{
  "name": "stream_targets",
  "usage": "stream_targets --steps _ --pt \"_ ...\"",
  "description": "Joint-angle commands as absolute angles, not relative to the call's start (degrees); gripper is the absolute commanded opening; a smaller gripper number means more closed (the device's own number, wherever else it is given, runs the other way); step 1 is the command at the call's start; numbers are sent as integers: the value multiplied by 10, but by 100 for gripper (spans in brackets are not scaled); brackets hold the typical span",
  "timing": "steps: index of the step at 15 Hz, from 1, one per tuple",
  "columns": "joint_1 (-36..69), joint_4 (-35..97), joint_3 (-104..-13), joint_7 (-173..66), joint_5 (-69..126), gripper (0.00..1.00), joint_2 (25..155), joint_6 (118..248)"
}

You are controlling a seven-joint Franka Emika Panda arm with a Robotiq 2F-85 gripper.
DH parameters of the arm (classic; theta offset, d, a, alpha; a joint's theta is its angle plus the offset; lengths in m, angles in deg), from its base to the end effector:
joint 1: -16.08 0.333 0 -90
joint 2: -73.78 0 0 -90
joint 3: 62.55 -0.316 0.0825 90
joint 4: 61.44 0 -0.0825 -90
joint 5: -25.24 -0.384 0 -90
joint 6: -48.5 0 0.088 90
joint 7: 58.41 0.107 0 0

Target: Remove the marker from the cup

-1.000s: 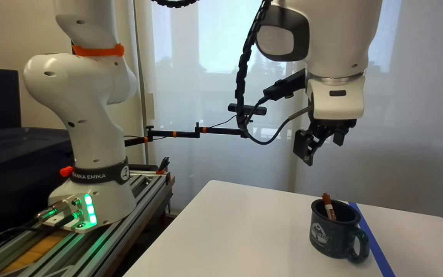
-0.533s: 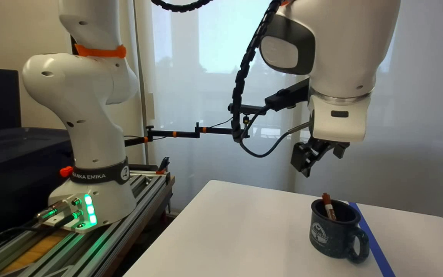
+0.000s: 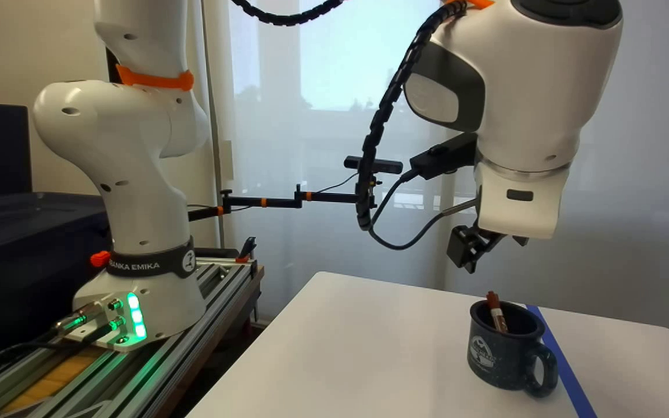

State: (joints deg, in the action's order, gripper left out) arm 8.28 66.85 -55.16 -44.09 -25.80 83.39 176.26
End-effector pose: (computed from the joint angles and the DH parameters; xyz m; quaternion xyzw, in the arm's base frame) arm 0.5168 -0.1156 0.2882 -0.7983 0.5129 0.0739 0.3070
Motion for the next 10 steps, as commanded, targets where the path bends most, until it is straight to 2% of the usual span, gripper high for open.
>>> stream_targets --steps 1,10 --pt "83 667 -550 -440 -257 100 834 1761" --pt "75 625 -551 -434 -277 100 896 1756"
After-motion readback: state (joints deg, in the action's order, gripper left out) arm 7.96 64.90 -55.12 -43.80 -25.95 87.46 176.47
